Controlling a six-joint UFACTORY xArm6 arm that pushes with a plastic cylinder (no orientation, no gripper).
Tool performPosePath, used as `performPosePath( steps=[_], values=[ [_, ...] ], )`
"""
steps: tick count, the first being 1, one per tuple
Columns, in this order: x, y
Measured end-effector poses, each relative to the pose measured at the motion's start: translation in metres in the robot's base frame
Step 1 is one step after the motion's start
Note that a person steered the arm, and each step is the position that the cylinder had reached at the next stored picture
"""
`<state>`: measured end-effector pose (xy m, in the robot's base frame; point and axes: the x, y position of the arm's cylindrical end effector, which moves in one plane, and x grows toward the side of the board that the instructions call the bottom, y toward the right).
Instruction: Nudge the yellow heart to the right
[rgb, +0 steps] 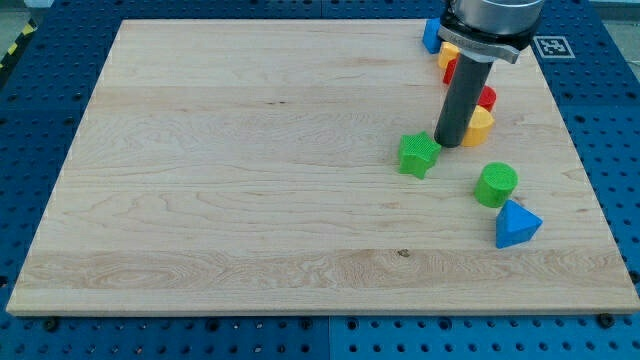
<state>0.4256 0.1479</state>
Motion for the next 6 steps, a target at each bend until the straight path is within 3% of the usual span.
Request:
performPosePath(
  steps=[4, 6],
  values=[
    [-0.018, 0.007],
    [-0.014, 0.048]
  ],
)
